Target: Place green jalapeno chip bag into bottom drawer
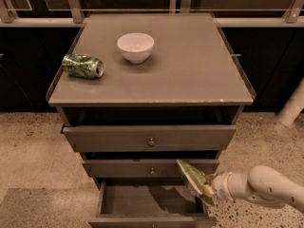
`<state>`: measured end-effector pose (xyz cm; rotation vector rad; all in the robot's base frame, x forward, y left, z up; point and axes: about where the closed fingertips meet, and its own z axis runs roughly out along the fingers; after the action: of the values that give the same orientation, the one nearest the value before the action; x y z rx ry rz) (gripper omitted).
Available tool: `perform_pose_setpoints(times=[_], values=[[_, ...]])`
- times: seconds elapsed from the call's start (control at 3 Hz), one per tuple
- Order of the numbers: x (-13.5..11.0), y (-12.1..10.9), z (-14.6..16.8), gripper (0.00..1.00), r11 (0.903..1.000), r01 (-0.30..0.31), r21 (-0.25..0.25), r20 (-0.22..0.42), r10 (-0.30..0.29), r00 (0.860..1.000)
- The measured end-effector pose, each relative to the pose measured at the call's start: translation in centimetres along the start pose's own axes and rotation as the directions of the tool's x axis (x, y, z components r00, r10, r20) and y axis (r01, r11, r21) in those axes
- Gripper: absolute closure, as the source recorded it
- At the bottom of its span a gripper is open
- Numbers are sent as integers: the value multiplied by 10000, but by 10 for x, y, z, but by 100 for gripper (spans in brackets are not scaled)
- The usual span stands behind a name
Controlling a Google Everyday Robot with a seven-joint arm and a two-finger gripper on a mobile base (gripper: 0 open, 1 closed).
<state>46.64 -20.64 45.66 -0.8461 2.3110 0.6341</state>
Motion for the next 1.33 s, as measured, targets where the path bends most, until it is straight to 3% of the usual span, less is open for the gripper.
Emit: perform_pose_setpoints(times=[0.33,0.67,1.0,1.33], values=[[8,-13,28,100,9991,-197,380,153,192,9997],[7,-11,24,100,9990,-219,393,73,216,9997],[36,-14,49,100,9968,-644,472,-192,654,9977],[69,-10,90,100,9941,-1068,204,-199,1072,9940]])
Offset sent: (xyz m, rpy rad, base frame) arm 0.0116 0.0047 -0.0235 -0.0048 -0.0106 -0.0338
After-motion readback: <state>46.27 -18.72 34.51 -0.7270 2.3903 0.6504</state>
